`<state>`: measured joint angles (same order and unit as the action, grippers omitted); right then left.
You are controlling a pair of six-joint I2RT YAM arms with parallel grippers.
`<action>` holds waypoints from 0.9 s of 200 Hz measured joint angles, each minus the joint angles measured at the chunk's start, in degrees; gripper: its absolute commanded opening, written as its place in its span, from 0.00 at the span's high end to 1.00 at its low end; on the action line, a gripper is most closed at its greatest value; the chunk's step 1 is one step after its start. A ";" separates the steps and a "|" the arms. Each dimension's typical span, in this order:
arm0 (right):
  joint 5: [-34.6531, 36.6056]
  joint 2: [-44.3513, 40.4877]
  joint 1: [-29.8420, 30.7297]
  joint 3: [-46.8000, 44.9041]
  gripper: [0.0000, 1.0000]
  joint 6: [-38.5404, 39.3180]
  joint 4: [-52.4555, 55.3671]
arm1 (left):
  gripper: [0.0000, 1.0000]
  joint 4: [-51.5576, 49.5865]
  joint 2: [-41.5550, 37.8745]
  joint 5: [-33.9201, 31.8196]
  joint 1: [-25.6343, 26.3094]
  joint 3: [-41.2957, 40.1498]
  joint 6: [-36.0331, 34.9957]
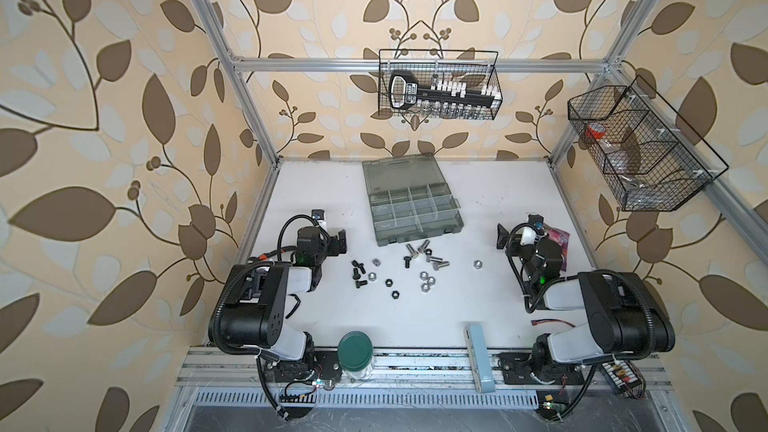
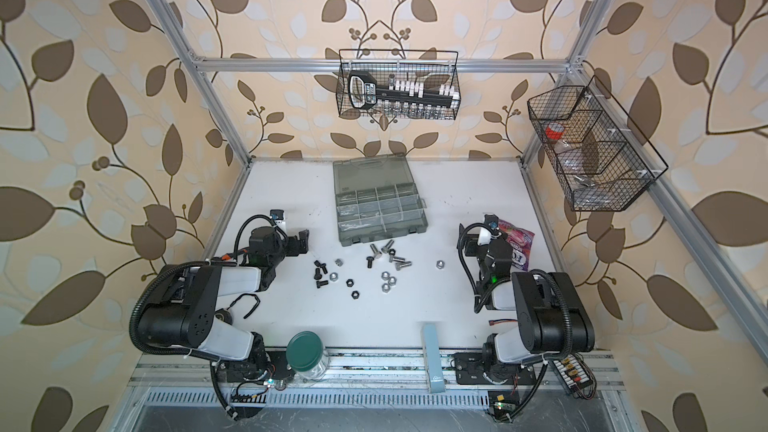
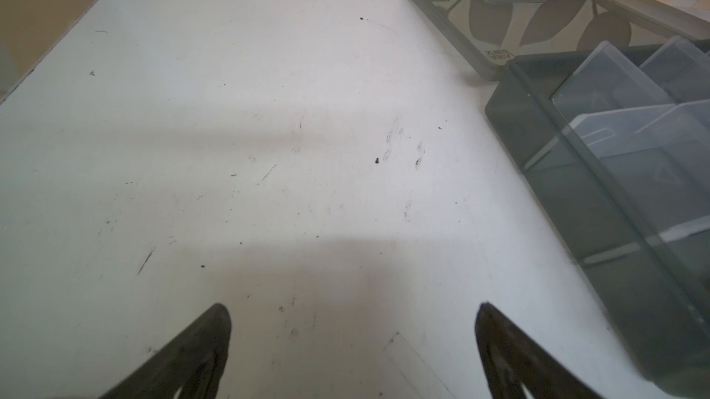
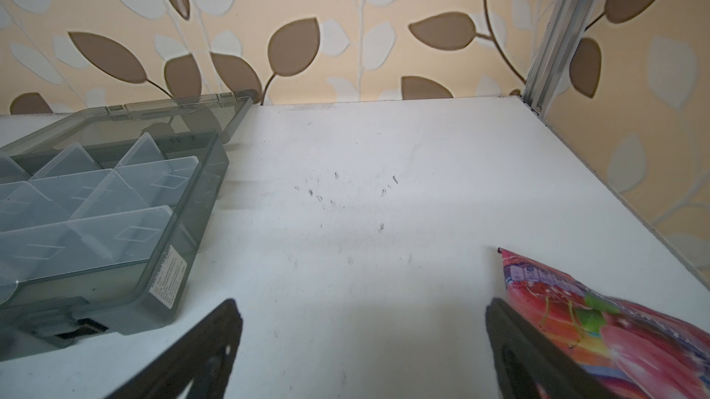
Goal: Sort the screws and nuts into containers
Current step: Pick up the nut from the center of the table.
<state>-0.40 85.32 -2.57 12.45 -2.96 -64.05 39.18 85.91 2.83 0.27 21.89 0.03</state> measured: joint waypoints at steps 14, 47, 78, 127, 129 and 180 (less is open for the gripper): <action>0.00 0.00 0.00 0.00 0.00 0.00 0.00 | 0.01 0.00 0.00 0.00 0.00 0.00 0.00; 0.00 0.00 0.00 0.00 0.01 0.00 0.00 | 0.01 -0.02 0.00 0.00 0.00 0.00 0.02; 0.02 0.00 0.00 0.02 0.00 0.00 0.04 | 0.01 0.00 0.00 0.00 0.00 0.00 0.00; 2.80 -4.76 0.59 7.74 0.00 -0.66 12.85 | 0.01 -2.58 -0.26 0.09 0.00 0.90 -0.02; 2.95 -5.07 0.66 7.93 0.00 -0.68 13.16 | 0.01 -3.30 -0.39 0.13 0.00 1.18 -0.04; 8.59 -13.84 1.84 14.14 0.00 -8.87 29.86 | 0.01 -12.70 -9.46 0.81 0.00 7.04 0.37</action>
<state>8.19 71.48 -0.73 26.59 -11.84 -34.20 26.48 76.44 3.64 0.27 28.93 0.40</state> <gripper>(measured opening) 0.996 0.990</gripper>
